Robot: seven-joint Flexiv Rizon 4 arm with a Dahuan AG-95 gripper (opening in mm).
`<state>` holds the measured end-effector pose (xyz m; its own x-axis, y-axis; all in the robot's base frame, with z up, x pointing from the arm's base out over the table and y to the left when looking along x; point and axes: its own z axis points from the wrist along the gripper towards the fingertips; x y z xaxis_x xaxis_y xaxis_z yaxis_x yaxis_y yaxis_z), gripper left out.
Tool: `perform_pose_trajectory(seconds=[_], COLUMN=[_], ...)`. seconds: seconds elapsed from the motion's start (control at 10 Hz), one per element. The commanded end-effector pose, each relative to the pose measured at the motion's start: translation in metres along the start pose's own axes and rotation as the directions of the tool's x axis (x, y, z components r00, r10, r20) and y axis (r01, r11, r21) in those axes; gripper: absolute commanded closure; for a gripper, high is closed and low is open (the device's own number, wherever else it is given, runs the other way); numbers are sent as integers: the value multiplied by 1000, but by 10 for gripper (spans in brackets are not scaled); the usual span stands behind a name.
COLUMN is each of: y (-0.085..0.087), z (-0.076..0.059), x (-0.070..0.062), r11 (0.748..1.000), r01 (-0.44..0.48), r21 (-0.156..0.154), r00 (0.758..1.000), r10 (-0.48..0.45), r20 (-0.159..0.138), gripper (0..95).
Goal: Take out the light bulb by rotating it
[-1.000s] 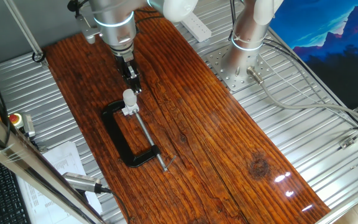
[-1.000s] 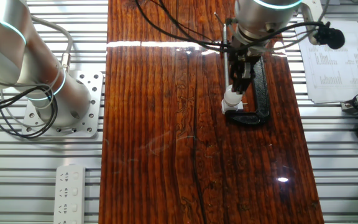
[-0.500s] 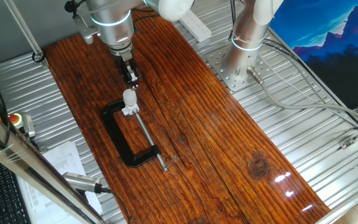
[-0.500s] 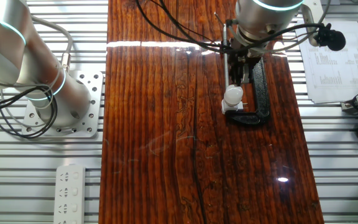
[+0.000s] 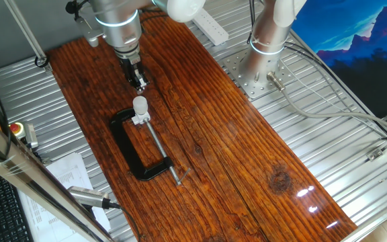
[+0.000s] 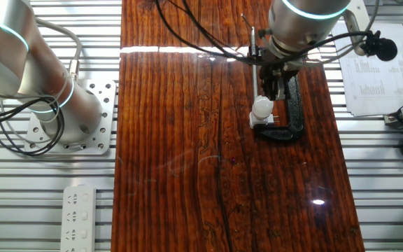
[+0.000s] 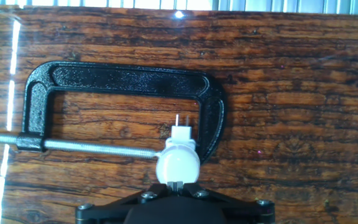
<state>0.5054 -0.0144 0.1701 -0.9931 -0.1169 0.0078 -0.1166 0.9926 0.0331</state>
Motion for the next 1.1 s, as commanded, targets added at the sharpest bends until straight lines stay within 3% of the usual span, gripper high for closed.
perform_pose_trajectory(seconds=[0.1, 0.4, 0.7, 0.8, 1.1], y=[-1, -1, -4, -4, -4], z=[1, 2, 13, 15, 17], x=[-2, -4, -8, -9, -11], r11=[1000, 1000, 1000, 1000, 999], r01=[5, 1, 8, 20, 38], r21=[2, 2, 1, 3, 4], r00=[1000, 1000, 1000, 1000, 999], r10=[-5, -1, -8, -20, -38], r20=[2, 2, -1, 2, 6], gripper=[760, 760, 760, 570, 570])
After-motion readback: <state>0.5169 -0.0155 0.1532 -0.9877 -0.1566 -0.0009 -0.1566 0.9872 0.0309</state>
